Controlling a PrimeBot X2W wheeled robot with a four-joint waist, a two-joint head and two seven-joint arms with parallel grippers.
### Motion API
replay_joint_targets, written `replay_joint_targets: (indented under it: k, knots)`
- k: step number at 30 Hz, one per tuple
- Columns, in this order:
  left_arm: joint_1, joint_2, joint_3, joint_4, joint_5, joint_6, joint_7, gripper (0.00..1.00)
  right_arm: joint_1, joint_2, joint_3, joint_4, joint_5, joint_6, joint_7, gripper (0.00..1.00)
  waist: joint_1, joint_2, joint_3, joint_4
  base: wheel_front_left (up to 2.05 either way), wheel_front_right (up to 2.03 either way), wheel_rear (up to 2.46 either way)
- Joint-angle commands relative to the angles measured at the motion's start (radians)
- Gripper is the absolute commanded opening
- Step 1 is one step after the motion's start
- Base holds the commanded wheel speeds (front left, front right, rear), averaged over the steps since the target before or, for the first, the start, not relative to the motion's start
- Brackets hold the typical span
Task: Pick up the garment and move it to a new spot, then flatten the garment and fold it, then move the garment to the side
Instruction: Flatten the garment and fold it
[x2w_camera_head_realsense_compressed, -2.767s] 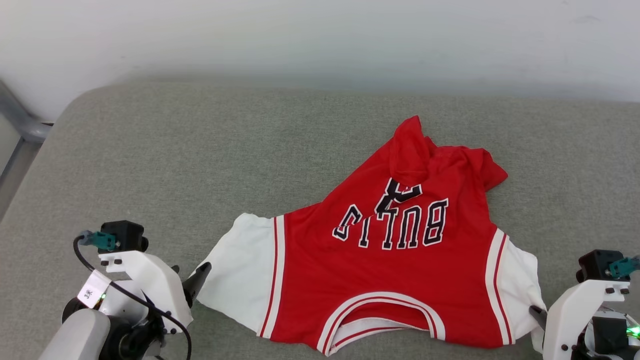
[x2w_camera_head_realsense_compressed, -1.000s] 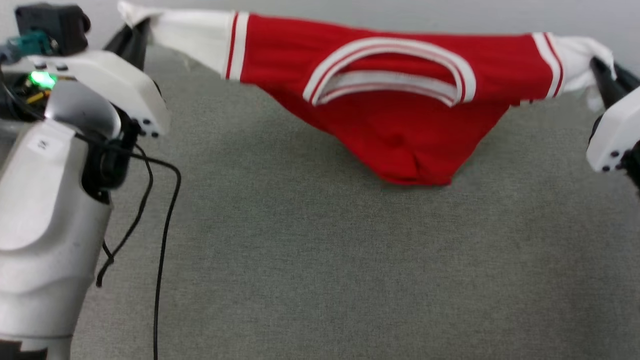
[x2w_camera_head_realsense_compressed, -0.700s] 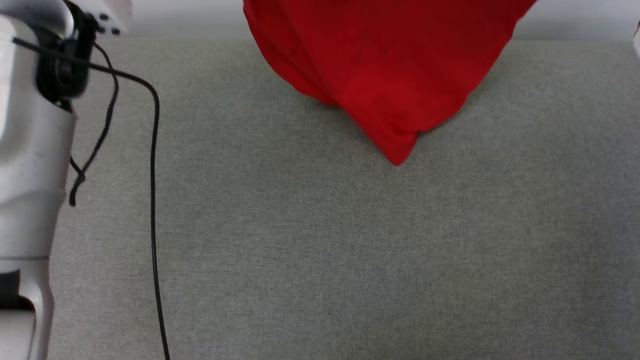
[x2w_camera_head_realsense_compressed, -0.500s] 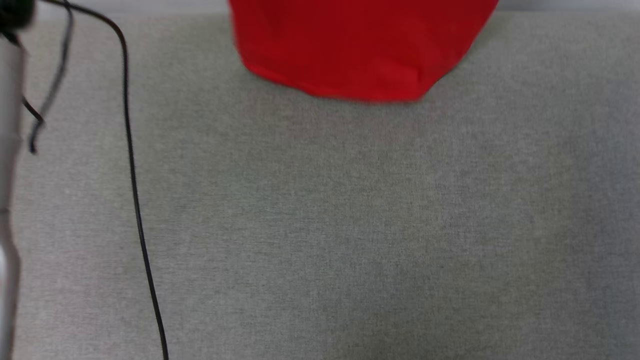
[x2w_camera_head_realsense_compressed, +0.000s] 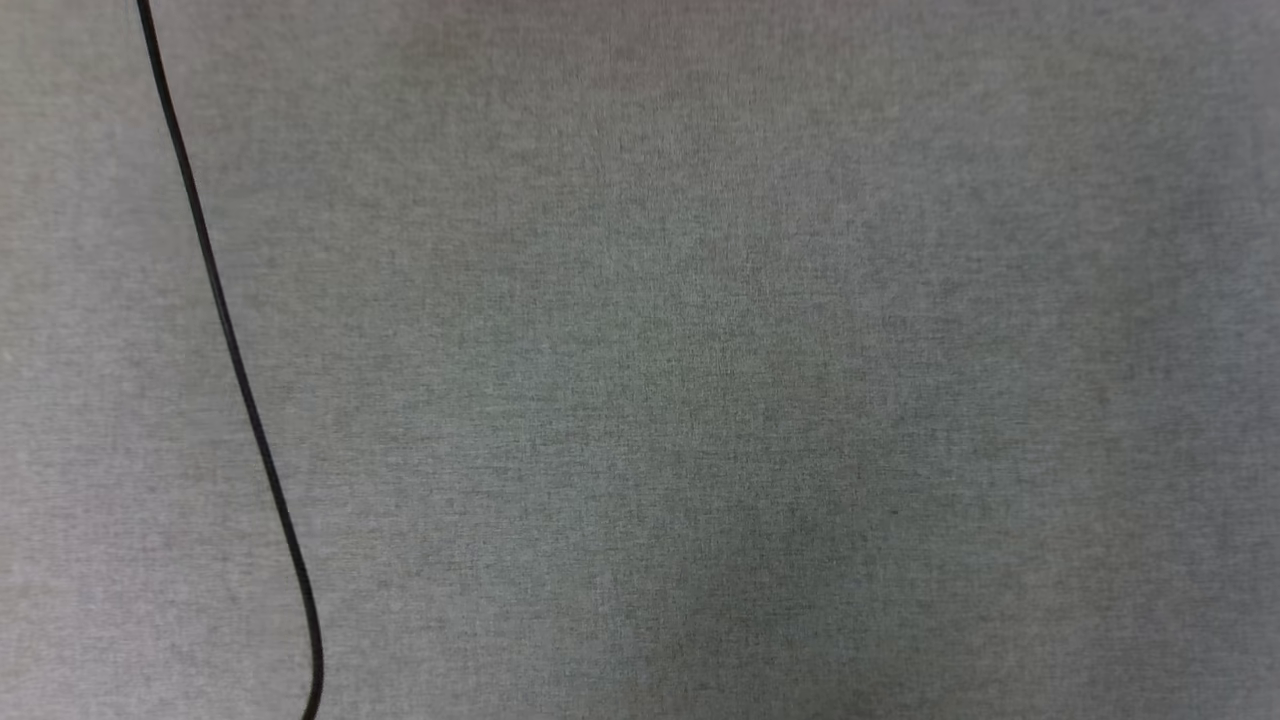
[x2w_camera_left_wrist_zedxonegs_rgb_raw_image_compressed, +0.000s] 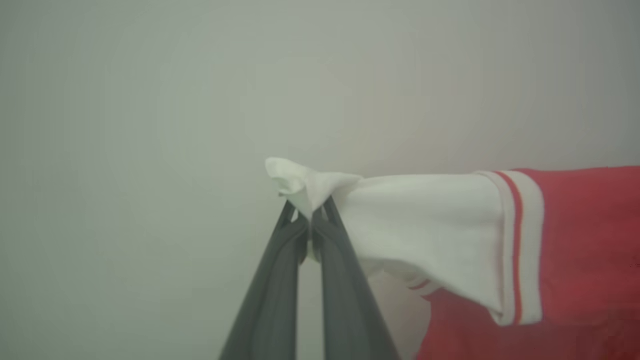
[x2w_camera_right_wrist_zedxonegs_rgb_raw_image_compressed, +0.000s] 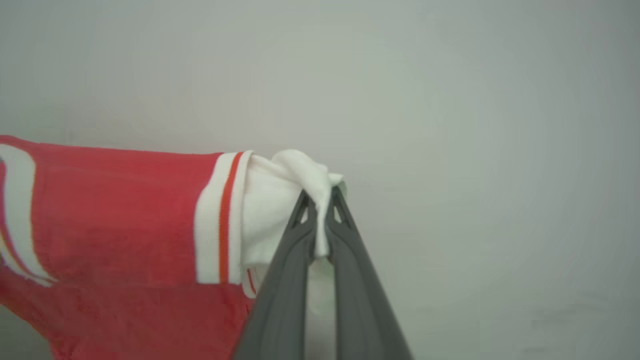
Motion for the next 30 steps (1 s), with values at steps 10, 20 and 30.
replay_joint_targets:
  k: [10, 20, 30]
  knots:
    - [0.096, -0.054, 0.027, 0.196, -0.081, -0.049, -0.091, 0.00, 0.035, 0.068, -0.020, 0.244, 0.030, -0.002, -0.108, 0.00, -0.0002, 0.0000, 0.069, 0.001, 0.00, 0.00, 0.00]
    - [0.315, -0.129, 0.008, 0.272, -0.147, -0.076, -0.139, 0.00, 0.249, 0.058, -0.023, 0.404, 0.128, -0.002, -0.205, 0.00, -0.0002, 0.0000, 0.013, 0.036, 0.00, 0.00, 0.00]
    - [0.682, -0.091, 0.091, 0.042, -0.135, -0.067, -0.146, 0.00, 0.617, 0.024, 0.083, 0.304, 0.277, -0.002, -0.244, 0.00, -0.0002, 0.0000, -0.162, 0.031, 0.00, 0.00, 0.00]
